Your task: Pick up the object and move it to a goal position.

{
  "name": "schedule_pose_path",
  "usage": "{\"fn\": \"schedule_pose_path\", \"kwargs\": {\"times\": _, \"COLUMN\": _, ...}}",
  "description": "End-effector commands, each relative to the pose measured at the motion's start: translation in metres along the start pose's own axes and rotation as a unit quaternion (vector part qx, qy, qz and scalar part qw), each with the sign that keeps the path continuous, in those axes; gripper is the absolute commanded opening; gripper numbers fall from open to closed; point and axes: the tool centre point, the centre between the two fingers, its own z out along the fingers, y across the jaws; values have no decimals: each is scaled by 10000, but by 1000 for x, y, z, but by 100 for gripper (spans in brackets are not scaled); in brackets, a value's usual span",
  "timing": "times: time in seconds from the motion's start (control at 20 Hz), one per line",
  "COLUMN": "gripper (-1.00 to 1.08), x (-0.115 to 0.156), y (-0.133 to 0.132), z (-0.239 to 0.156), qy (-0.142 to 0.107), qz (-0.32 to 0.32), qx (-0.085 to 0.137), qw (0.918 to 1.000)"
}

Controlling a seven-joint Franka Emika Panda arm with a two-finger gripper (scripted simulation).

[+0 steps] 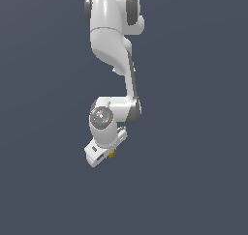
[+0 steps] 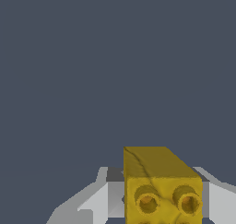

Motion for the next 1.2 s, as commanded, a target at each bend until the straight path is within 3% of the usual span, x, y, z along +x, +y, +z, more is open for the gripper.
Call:
{"fn": "schedule_pose_path", "kwargs": {"times": 0.0, "gripper": -100, "x": 0, "y": 2, "z": -6, "qy": 8, "qz": 40, "qx": -11, "qw": 10000}}
{"fn": "schedule_pose_path", "kwargs": {"times": 0.3, "gripper": -100, "x": -3, "y": 14, "z": -42, "qy": 34, "qz": 335, "qx": -51, "qw": 9994}}
{"fn": "schedule_pose_path", "kwargs": {"times": 0.6, "gripper": -100, "x": -10, "y": 35, "z": -106, "qy": 79, "qz": 859, "qx": -123, "qw": 9962}}
{"fn": "schedule_pose_path", "kwargs": {"times": 1.15, "gripper": -100, "x": -36, "y": 75, "z": -254, "qy": 169, "qz": 2049, "qx": -297, "qw": 9782}}
